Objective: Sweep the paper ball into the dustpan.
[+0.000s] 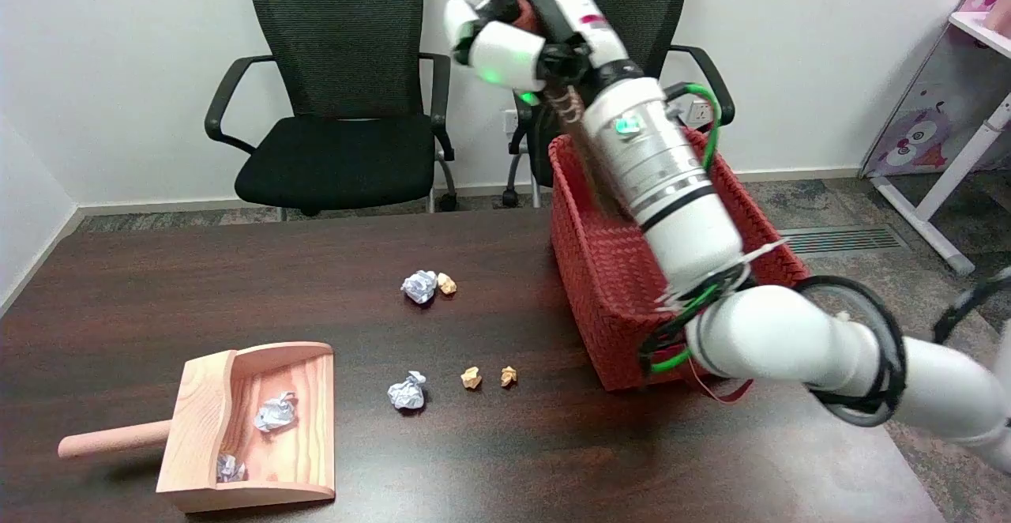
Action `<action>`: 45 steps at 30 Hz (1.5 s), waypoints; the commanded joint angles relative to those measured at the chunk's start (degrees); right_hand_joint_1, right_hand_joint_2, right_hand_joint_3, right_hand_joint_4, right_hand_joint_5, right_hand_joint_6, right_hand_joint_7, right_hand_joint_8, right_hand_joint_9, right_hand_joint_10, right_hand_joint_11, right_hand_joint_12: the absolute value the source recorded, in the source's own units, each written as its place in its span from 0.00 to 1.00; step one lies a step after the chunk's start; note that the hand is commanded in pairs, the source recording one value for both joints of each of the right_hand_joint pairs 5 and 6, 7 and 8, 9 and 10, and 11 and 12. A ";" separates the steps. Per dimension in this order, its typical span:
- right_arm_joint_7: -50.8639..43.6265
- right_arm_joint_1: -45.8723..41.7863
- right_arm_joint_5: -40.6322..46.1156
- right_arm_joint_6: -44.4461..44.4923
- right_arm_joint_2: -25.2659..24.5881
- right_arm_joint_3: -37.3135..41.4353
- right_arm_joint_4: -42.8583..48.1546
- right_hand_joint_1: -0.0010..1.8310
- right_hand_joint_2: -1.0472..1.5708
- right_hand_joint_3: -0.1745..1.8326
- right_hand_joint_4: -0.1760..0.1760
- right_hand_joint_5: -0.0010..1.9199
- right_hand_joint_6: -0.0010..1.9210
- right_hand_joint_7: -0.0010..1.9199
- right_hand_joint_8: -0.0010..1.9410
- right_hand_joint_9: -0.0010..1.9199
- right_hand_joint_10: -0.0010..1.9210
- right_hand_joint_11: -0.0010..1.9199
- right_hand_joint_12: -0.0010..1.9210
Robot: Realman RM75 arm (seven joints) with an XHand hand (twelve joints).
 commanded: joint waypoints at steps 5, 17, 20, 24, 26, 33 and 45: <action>-48.04 -0.13 13.12 3.85 -27.37 -4.67 2.05 0.49 0.81 0.84 1.00 1.00 1.00 1.00 0.99 1.00 1.00 1.00 1.00; -47.75 -11.24 3.29 6.78 -39.17 -5.99 7.73 0.48 0.79 0.85 1.00 1.00 1.00 1.00 0.99 1.00 1.00 1.00 1.00; -47.03 -13.49 0.48 6.05 -40.90 -6.32 8.76 0.48 0.78 0.86 1.00 1.00 1.00 1.00 0.99 1.00 1.00 1.00 1.00; -39.60 -14.39 -3.75 5.88 -40.68 -8.83 10.57 0.47 0.76 0.89 1.00 1.00 1.00 1.00 0.99 1.00 1.00 1.00 1.00; -33.73 -15.00 -5.98 5.88 -40.25 -10.11 12.28 0.46 0.75 0.91 1.00 1.00 1.00 1.00 0.99 1.00 1.00 1.00 1.00; -22.08 -17.01 -9.60 5.88 -40.35 -11.51 17.27 0.44 0.77 0.85 1.00 1.00 1.00 1.00 0.99 1.00 1.00 1.00 1.00; -5.20 -19.37 -20.77 6.50 -35.42 -10.52 21.56 0.43 0.74 0.88 1.00 1.00 1.00 1.00 0.99 1.00 1.00 1.00 1.00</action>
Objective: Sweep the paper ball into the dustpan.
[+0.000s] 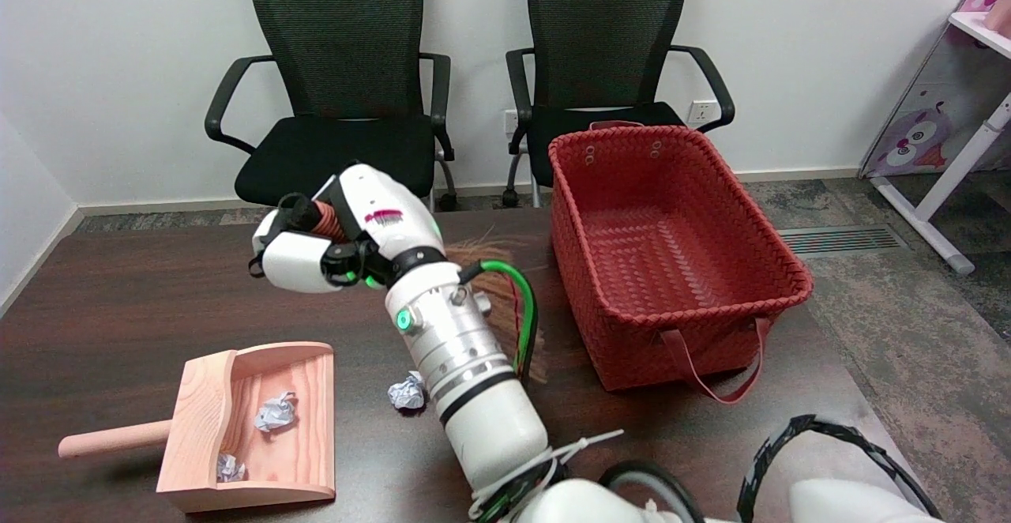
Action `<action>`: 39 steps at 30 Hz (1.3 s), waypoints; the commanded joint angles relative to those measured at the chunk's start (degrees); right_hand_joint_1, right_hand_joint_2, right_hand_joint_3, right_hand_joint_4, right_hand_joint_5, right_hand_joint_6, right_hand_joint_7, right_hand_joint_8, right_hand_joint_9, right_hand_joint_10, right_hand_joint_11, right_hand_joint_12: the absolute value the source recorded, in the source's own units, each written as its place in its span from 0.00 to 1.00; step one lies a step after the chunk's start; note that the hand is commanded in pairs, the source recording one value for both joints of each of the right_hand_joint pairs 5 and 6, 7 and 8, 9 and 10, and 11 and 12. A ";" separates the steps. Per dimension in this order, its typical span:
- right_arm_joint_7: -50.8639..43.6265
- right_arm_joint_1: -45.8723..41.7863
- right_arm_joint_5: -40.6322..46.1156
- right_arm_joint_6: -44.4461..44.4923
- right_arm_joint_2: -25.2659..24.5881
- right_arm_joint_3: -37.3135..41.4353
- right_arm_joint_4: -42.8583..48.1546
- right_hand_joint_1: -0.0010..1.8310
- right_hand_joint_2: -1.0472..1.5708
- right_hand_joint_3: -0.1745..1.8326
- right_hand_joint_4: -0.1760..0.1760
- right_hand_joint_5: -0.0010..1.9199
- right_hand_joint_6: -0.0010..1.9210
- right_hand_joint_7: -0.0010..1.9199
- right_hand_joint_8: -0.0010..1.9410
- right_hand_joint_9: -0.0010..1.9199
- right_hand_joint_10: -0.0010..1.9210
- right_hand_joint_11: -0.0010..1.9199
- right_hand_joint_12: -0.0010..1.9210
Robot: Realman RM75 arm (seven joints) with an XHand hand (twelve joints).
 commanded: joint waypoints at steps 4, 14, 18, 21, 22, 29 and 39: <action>22.74 -5.23 -15.10 2.48 3.49 -0.57 7.59 0.42 0.74 0.86 1.00 1.00 1.00 1.00 0.99 1.00 1.00 1.00 1.00; 22.74 -3.48 -17.38 3.96 2.66 -0.39 15.37 0.42 0.76 0.83 1.00 1.00 1.00 1.00 0.99 1.00 1.00 1.00 1.00; 23.38 -2.23 -17.39 3.48 1.82 -0.76 19.95 0.41 0.76 0.84 1.00 1.00 1.00 1.00 0.99 1.00 1.00 1.00 1.00; 25.50 -1.56 -17.39 3.43 1.80 -1.09 21.75 0.40 0.76 0.83 0.62 1.00 1.00 1.00 0.99 1.00 1.00 1.00 1.00; 26.47 -1.41 -17.39 3.43 1.80 -1.09 22.34 0.40 0.76 0.83 0.62 1.00 1.00 1.00 0.99 1.00 1.00 1.00 1.00; 34.75 -0.51 -23.29 4.85 0.52 -1.18 29.09 0.39 0.75 0.85 0.61 1.00 1.00 1.00 0.99 1.00 1.00 1.00 1.00; 49.84 0.48 -34.00 14.55 -2.51 -1.27 41.06 0.34 0.72 0.80 0.60 1.00 1.00 1.00 0.99 1.00 1.00 1.00 1.00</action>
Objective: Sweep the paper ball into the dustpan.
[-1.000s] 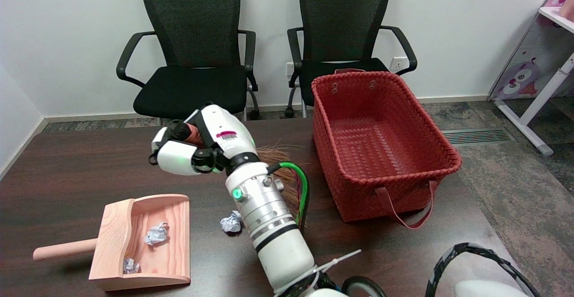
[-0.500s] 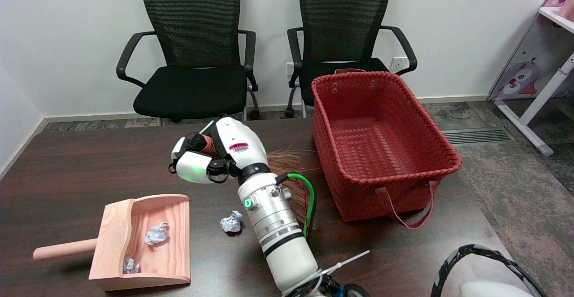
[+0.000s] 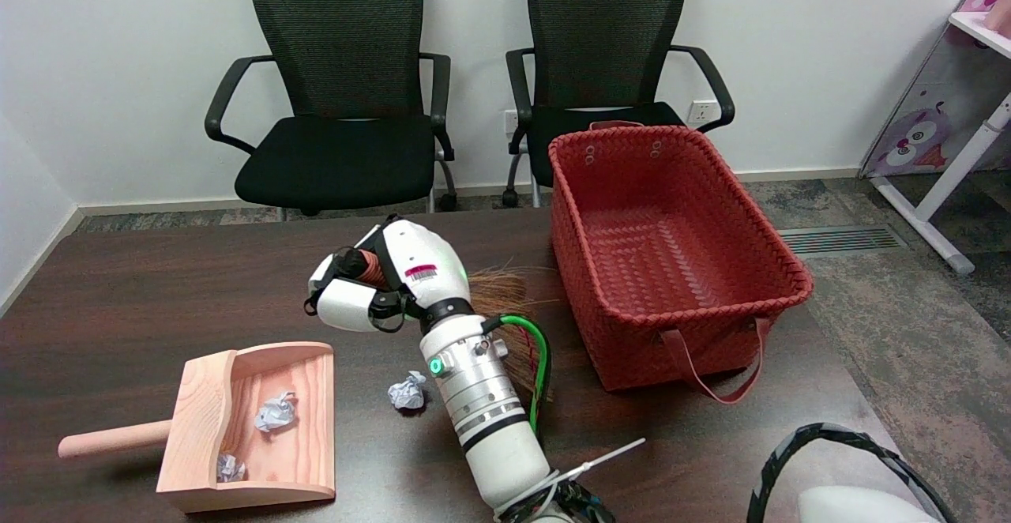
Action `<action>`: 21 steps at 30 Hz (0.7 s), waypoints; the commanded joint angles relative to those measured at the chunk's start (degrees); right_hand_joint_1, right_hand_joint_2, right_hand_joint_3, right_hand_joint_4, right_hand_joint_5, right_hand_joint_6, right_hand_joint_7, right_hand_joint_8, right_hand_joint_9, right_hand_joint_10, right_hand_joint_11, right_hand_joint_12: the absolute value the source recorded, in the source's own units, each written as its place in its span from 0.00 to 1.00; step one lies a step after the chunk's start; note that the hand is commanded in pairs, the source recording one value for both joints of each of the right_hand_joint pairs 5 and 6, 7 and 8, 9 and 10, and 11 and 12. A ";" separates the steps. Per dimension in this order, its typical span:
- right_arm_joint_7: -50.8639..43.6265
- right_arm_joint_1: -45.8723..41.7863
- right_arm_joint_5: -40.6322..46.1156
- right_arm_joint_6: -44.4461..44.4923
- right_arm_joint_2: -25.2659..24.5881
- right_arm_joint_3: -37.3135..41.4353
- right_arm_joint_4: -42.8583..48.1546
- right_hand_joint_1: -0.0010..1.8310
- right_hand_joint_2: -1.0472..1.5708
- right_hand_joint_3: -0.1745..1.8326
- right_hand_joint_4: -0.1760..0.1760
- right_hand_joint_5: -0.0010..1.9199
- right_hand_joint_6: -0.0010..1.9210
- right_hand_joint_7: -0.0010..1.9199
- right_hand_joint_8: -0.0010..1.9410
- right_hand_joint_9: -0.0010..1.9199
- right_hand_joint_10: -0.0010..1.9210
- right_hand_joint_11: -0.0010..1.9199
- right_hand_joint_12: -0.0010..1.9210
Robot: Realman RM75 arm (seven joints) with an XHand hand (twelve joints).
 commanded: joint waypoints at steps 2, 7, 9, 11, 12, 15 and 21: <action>22.05 1.98 -15.40 12.54 -3.72 -0.47 18.93 0.33 0.72 0.79 0.60 1.00 1.00 1.00 0.99 1.00 1.00 1.00 1.00; 25.62 1.49 -18.30 17.70 -3.55 -0.56 21.53 0.32 0.71 0.77 0.60 1.00 1.00 1.00 0.99 1.00 1.00 1.00 1.00; 27.73 1.32 -19.01 19.59 -3.54 -0.86 22.91 0.31 0.71 0.77 0.60 1.00 1.00 1.00 0.99 1.00 1.00 1.00 1.00; 30.35 1.21 -19.27 21.03 -3.39 -1.47 24.42 0.31 0.71 0.76 0.60 1.00 1.00 1.00 0.99 1.00 1.00 1.00 1.00; 31.82 1.12 -19.34 21.58 -3.37 -1.74 25.27 0.31 0.71 0.75 0.60 1.00 1.00 1.00 0.99 1.00 1.00 1.00 1.00; 35.45 0.75 -20.37 22.38 -3.30 -1.90 27.80 0.30 0.71 0.74 0.60 1.00 1.00 1.00 0.99 1.00 1.00 1.00 1.00; 44.76 0.75 -20.77 20.60 -3.14 -1.98 31.13 0.31 0.71 0.72 0.60 1.00 1.00 1.00 0.99 1.00 1.00 1.00 1.00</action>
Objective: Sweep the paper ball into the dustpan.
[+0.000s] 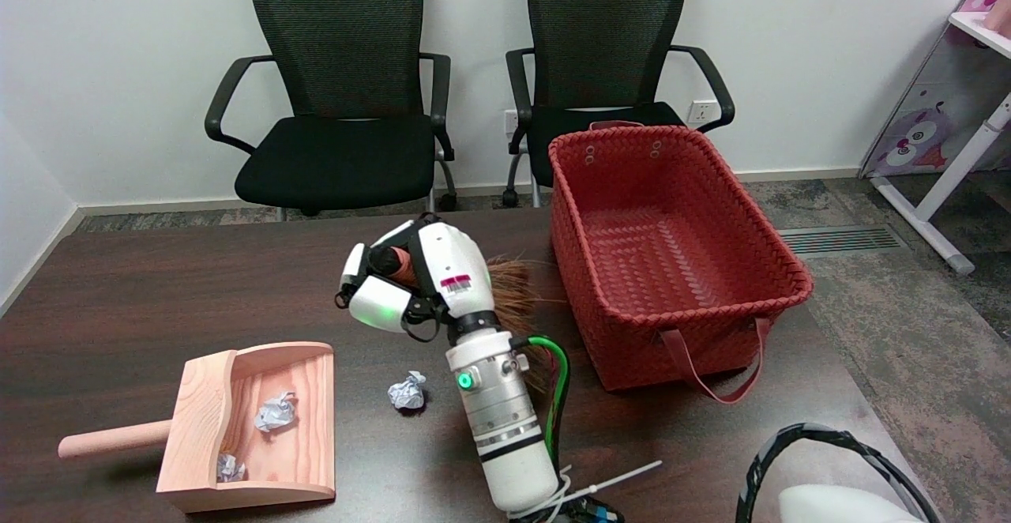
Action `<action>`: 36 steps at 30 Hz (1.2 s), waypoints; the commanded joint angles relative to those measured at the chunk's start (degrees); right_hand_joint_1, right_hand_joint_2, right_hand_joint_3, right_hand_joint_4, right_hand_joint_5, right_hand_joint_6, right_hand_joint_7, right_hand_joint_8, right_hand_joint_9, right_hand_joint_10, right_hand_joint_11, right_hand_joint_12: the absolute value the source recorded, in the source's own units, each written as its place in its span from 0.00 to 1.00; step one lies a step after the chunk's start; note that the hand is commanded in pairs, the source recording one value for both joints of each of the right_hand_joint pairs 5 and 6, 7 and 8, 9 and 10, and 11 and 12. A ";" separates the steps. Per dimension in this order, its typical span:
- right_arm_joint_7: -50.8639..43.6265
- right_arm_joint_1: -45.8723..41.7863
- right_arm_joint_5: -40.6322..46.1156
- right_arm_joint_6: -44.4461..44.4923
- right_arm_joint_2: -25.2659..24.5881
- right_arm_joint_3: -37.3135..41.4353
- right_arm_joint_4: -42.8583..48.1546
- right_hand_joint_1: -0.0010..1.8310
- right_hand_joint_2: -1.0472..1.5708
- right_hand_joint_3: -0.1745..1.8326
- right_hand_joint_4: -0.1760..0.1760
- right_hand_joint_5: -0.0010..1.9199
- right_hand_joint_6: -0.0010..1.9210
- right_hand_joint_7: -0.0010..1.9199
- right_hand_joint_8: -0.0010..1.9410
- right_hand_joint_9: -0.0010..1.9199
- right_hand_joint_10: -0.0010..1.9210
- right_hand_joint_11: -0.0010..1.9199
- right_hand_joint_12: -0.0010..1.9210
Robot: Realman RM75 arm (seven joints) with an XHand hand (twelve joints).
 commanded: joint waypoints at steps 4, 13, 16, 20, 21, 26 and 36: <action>26.17 -0.45 -6.35 3.58 -0.23 -1.15 13.39 0.32 0.72 0.69 0.60 1.00 1.00 1.00 0.99 1.00 1.00 1.00 1.00; 34.31 -0.48 -6.20 3.06 -0.58 -0.74 14.70 0.33 0.72 0.66 0.58 1.00 1.00 1.00 0.99 1.00 1.00 1.00 1.00; 38.18 0.13 -5.58 3.06 -0.67 -0.69 13.98 0.33 0.72 0.66 0.58 1.00 1.00 1.00 0.99 1.00 1.00 1.00 1.00; 42.68 1.33 -5.28 3.06 -0.67 -0.38 13.44 0.32 0.72 0.67 0.58 1.00 1.00 1.00 0.99 1.00 1.00 1.00 1.00; 43.41 1.66 -5.03 3.06 -0.67 -0.36 13.42 0.32 0.72 0.67 0.58 1.00 1.00 1.00 0.99 1.00 1.00 1.00 1.00; 50.95 3.44 -2.62 3.06 -1.21 -0.86 13.79 0.32 0.72 0.67 0.58 1.00 1.00 1.00 0.99 1.00 1.00 1.00 1.00; 69.29 5.41 1.30 2.38 -2.07 -0.89 14.30 0.35 0.62 0.70 0.54 1.00 1.00 1.00 0.99 1.00 1.00 1.00 1.00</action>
